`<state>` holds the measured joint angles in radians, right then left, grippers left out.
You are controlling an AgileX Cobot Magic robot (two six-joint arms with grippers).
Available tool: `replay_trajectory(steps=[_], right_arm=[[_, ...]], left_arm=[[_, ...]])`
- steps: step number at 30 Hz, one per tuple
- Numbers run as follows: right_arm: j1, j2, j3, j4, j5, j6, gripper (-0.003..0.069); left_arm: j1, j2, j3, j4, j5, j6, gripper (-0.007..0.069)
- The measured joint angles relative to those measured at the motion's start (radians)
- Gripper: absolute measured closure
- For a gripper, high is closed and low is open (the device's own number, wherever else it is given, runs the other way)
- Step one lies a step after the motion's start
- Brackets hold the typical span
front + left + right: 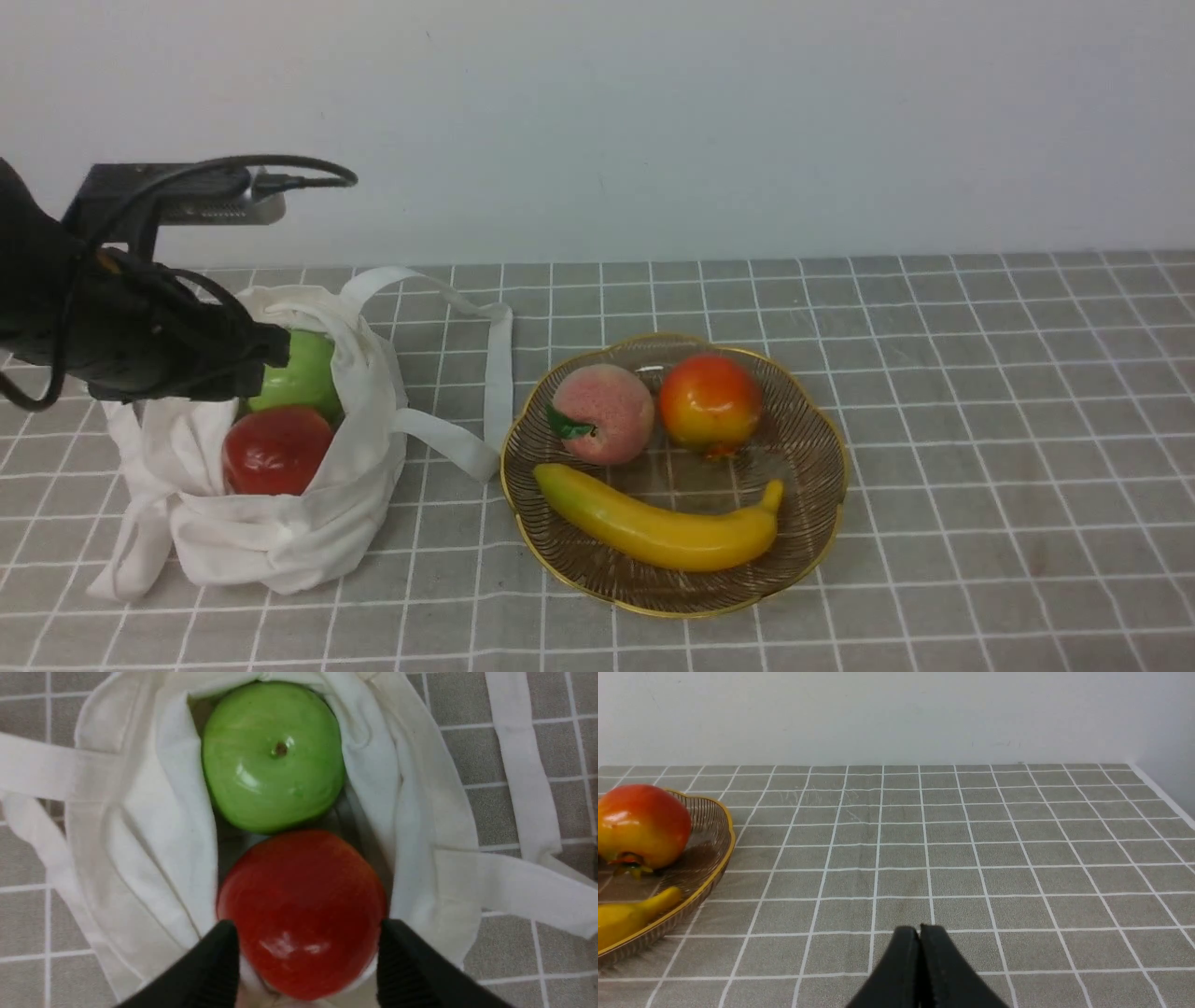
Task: Take the fruit out of the bag on the grey coffee tablecloth and place them on the plate.
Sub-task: 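Reach into the white bag and grasp the apple with the left gripper, then place the held apple onto the plate with the left gripper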
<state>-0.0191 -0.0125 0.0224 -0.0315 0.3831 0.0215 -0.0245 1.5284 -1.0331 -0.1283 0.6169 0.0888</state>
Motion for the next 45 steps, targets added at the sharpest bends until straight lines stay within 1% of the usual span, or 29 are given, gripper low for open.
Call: replay_trajectory(steps=[3,4,5,7,9,17,19,24,29,32,41,45], right_arm=[[0.0,0.0,0.0,0.0,0.0,0.0,0.0676],[0.0,0.0,0.0,0.0,0.0,0.0,0.0676],[0.0,0.0,0.0,0.0,0.0,0.0,0.0676],[0.0,0.0,0.0,0.0,0.0,0.0,0.0676],[0.0,0.0,0.0,0.0,0.0,0.0,0.0676],[0.0,0.0,0.0,0.0,0.0,0.0,0.0676],[0.0,0.0,0.0,0.0,0.0,0.0,0.0676],[0.0,0.0,0.0,0.0,0.0,0.0,0.0676],[0.0,0.0,0.0,0.0,0.0,0.0,0.0676],[0.0,0.0,0.0,0.0,0.0,0.0,0.0676],[0.0,0.0,0.0,0.0,0.0,0.0,0.0676],[0.0,0.0,0.0,0.0,0.0,0.0,0.0676]], left_arm=[[-0.002,0.062,-0.001,-0.015,-0.015,0.003,0.0096],[-0.004,0.077,-0.001,-0.016,-0.017,0.005,0.0072],[-0.005,0.097,-0.002,-0.018,-0.019,0.007,0.0025],[-0.006,0.125,-0.002,-0.018,-0.025,0.016,-0.002],[-0.007,0.144,-0.003,-0.017,-0.043,0.025,-0.0034],[-0.007,0.199,-0.003,-0.015,-0.104,0.029,-0.0038],[-0.007,0.207,-0.004,-0.016,-0.108,0.029,-0.0026],[-0.007,0.216,-0.009,-0.019,-0.111,0.029,0.0053],[-0.007,0.207,-0.012,-0.019,-0.097,0.029,0.0055],[-0.007,0.184,-0.009,-0.017,-0.084,0.029,0.0055],[-0.007,-0.032,-0.007,0.008,-0.053,0.029,0.0055],[-0.02,-0.117,-0.007,-0.041,-0.052,0.034,0.0055]])
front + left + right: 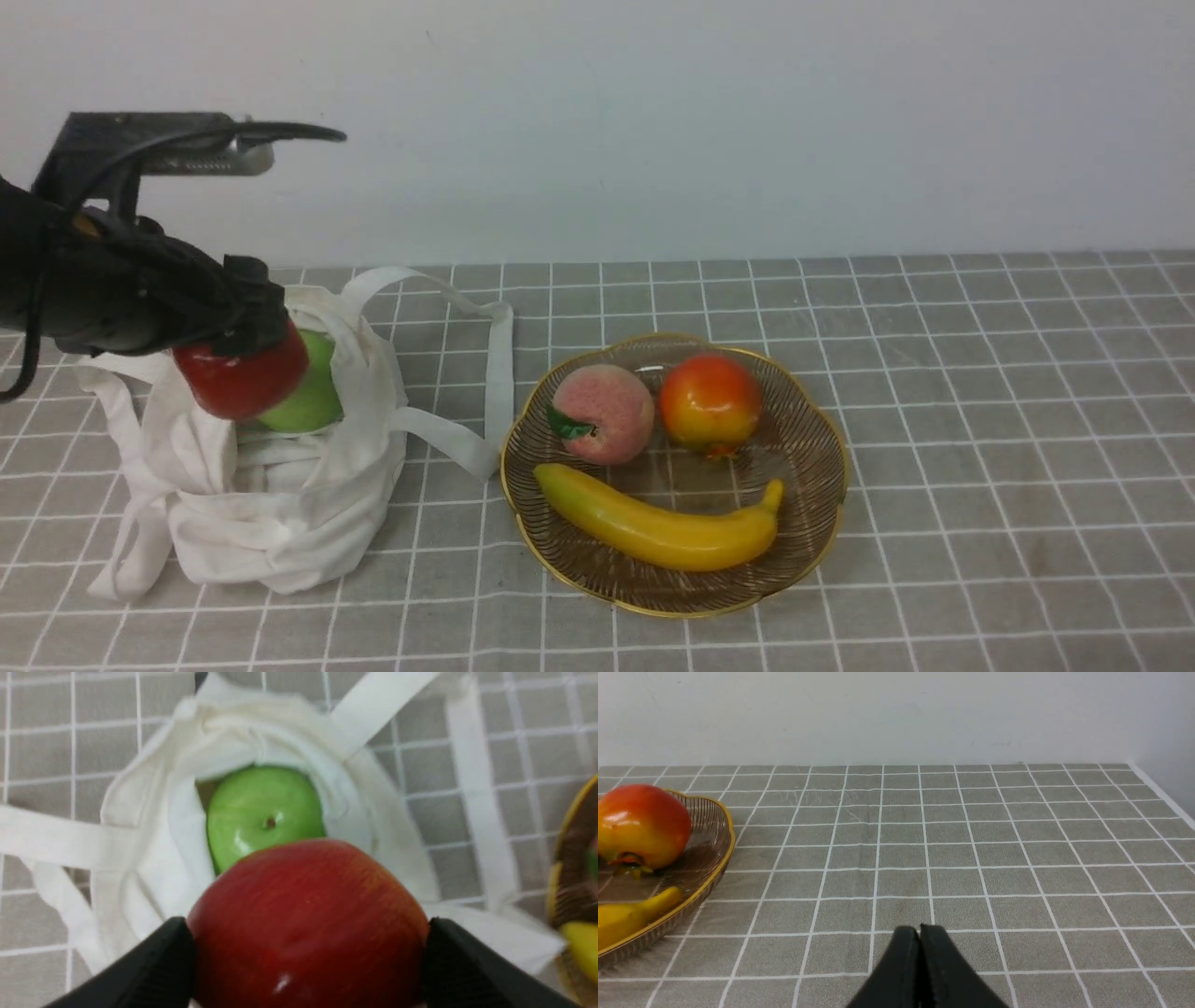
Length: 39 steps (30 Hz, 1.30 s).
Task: Take the fruit out of the bag on the grey coffee tablecloth and place them on the plate.
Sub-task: 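Place the held apple onto the plate with the left gripper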
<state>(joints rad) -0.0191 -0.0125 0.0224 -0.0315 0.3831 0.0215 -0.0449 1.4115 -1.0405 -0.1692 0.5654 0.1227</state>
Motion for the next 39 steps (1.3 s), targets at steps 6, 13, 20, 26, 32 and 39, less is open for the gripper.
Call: replay_trajectory(steps=[6,13,20,26,32,39], right_arm=[[0.0,0.0,0.0,0.0,0.0,0.0,0.0676],[0.0,0.0,0.0,0.0,0.0,0.0,0.0676],[0.0,0.0,0.0,0.0,0.0,0.0,0.0676],[0.0,0.0,0.0,0.0,0.0,0.0,0.0676],[0.0,0.0,0.0,0.0,0.0,0.0,0.0676],[0.0,0.0,0.0,0.0,0.0,0.0,0.0676]], left_arm=[[-0.159,-0.093,0.0,-0.198,-0.001,0.172,0.0055],[-0.399,0.014,0.0,-0.462,-0.118,0.378,0.0055],[-0.524,0.21,0.0,-0.585,-0.287,0.572,0.0055],[-0.541,0.318,-0.026,-0.689,-0.391,0.617,0.0055],[-0.541,0.356,-0.036,-0.796,-0.413,0.623,0.0055],[-0.541,0.341,-0.036,-0.805,-0.406,0.624,0.002]])
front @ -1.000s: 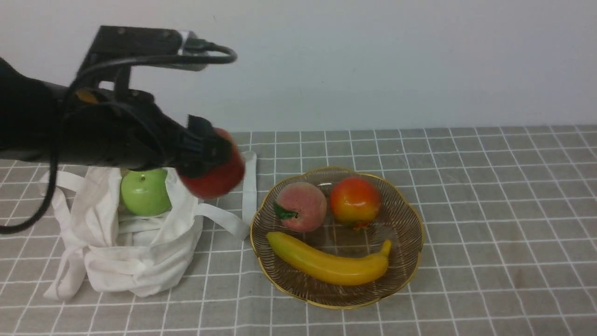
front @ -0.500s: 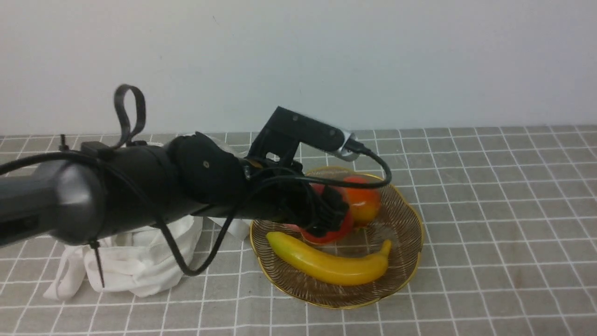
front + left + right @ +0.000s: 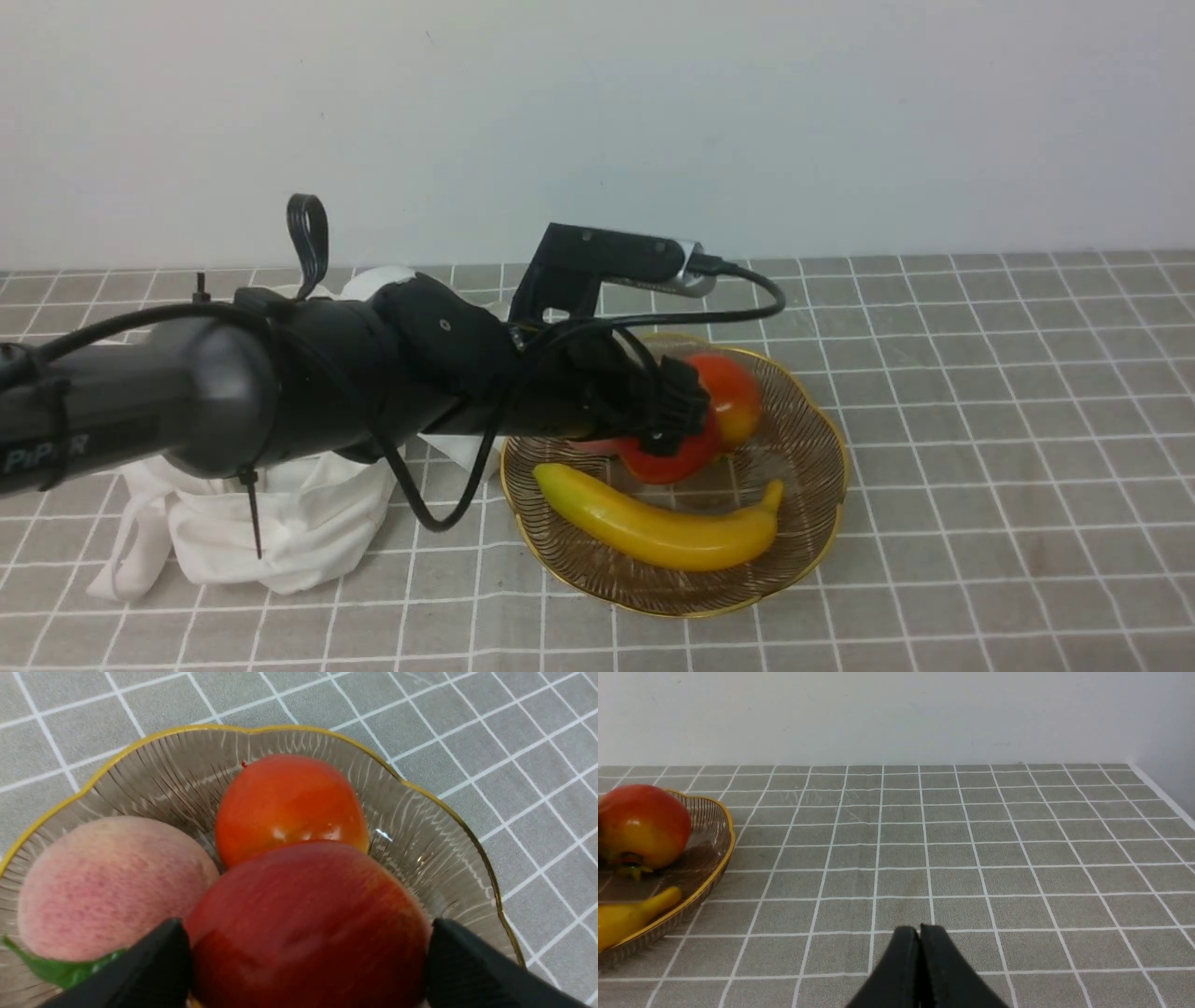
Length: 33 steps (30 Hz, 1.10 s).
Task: Take the fruit out of the bag on the grey coffee tablecloth and place them on the plate.
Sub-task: 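Place the held apple onto the plate with the left gripper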
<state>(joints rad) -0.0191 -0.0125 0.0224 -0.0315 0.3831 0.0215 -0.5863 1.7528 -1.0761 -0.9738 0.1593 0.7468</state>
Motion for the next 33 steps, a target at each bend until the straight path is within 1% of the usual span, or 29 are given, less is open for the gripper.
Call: replay_trajectory(steps=[6,12,25,28,30,33], right_arm=[[0.0,0.0,0.0,0.0,0.0,0.0,0.0676],[0.0,0.0,0.0,0.0,0.0,0.0,0.0676],[0.0,0.0,0.0,0.0,0.0,0.0,0.0676],[0.0,0.0,0.0,0.0,0.0,0.0,0.0676],[0.0,0.0,0.0,0.0,0.0,0.0,0.0676],[0.0,0.0,0.0,0.0,0.0,0.0,0.0676]], left_arm=[[0.0,-0.069,0.0,0.012,0.038,0.004,0.0031],[-0.001,-0.074,-0.002,0.024,0.103,0.006,0.0031],[0.001,-0.065,-0.002,0.027,0.095,0.007,0.0031],[0.019,-0.061,-0.002,0.026,0.103,0.007,0.003],[0.036,-0.052,-0.002,0.026,0.123,0.005,0.0017],[0.066,-0.034,-0.002,0.025,0.165,0.001,-0.0034]])
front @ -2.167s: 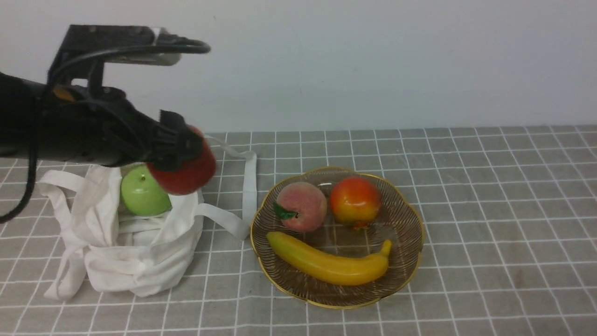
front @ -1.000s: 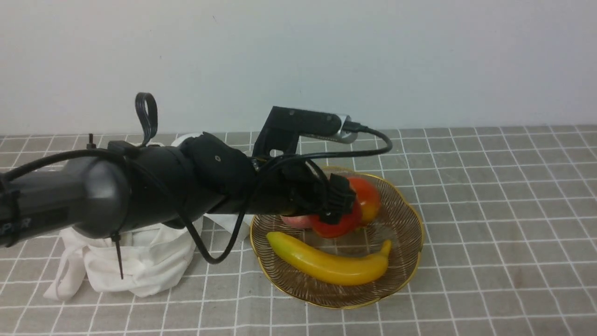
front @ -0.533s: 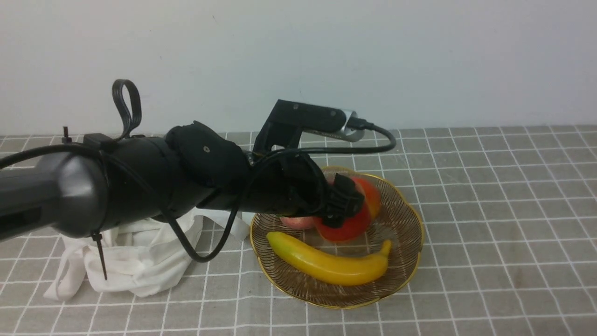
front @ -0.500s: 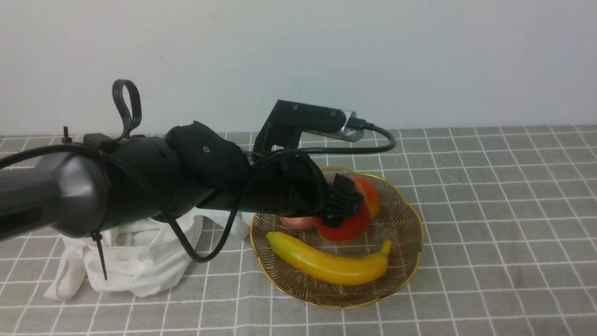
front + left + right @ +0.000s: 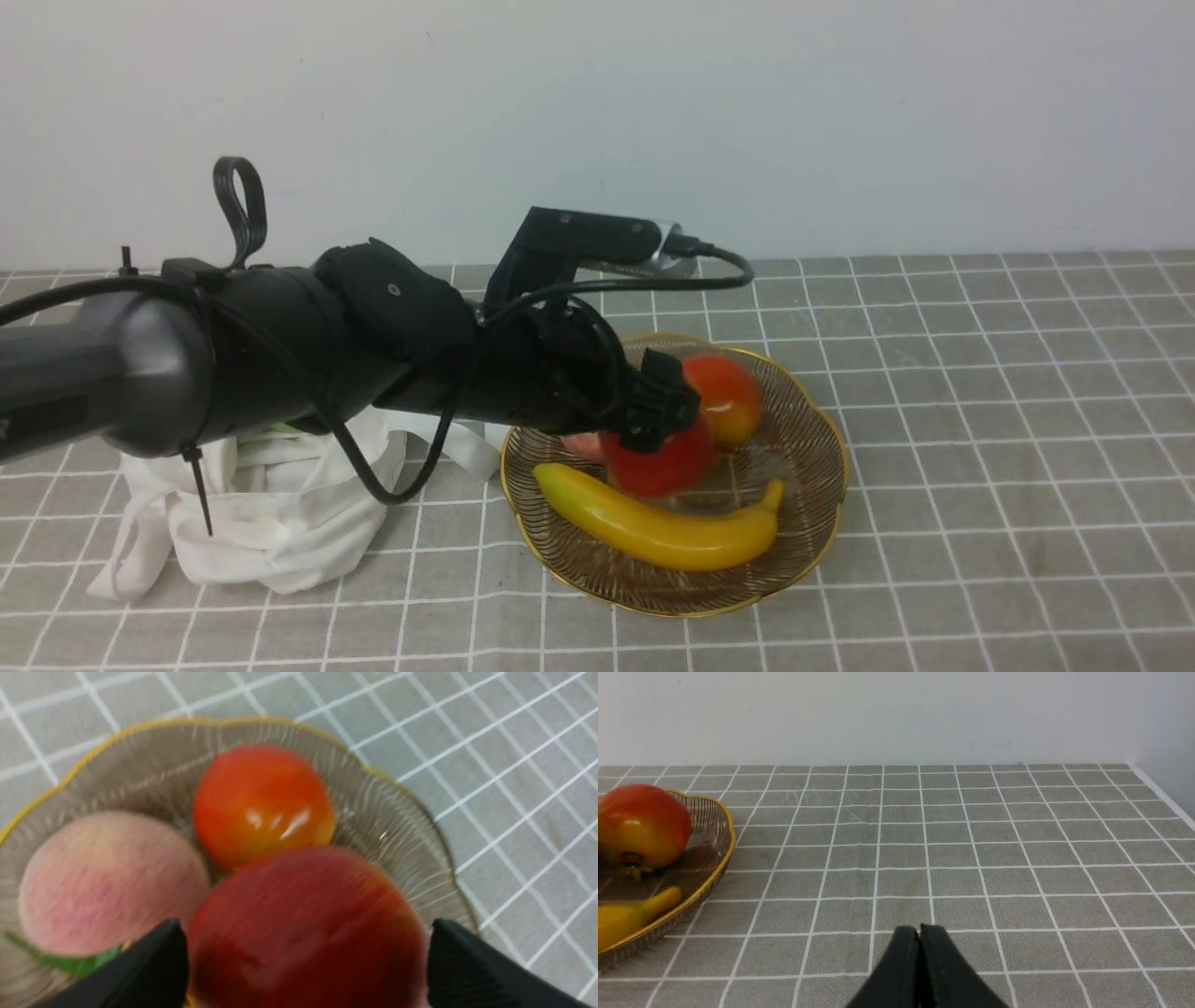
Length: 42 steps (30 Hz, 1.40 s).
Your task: Take the fruit out of the bag on the grey coffee tablecloth and place them on the plate.
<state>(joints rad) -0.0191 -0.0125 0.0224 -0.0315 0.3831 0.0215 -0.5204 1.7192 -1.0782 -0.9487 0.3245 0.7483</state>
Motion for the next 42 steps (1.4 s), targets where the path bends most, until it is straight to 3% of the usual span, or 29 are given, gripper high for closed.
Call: replay_trajectory(steps=[11,16,23,28,32,35,36,37,38,42], right_arm=[[0.0,0.0,0.0,0.0,0.0,0.0,0.0676],[0.0,0.0,0.0,0.0,0.0,0.0,0.0676],[0.0,0.0,0.0,0.0,0.0,0.0,0.0676],[0.0,0.0,0.0,0.0,0.0,0.0,0.0676],[0.0,0.0,0.0,0.0,0.0,0.0,0.0676],[0.0,0.0,0.0,0.0,0.0,0.0,0.0676],[0.0,0.0,0.0,0.0,0.0,0.0,0.0676],[0.0,0.0,0.0,0.0,0.0,0.0,0.0676],[0.0,0.0,0.0,0.0,0.0,0.0,0.0676],[0.0,0.0,0.0,0.0,0.0,0.0,0.0676]], left_arm=[[0.019,-0.006,0.0,0.001,0.069,0.024,-0.0059],[0.056,-0.117,0.0,0.005,0.139,0.033,-0.005],[0.178,-0.413,0.0,0.019,0.313,0.043,0.0068],[0.203,-0.545,0.0,0.028,0.396,0.054,0.0127],[0.205,-0.633,0.0,0.035,0.438,0.066,0.02],[0.206,-0.72,0.0,0.036,0.438,0.058,0.0383],[0.206,-0.752,0.0,0.037,0.438,0.053,0.0489],[0.206,-0.757,0.0,0.039,0.438,0.053,0.0502],[0.206,-0.794,0.0,0.049,0.438,0.051,0.057],[0.206,-0.893,0.0,0.099,0.438,0.035,0.0624]])
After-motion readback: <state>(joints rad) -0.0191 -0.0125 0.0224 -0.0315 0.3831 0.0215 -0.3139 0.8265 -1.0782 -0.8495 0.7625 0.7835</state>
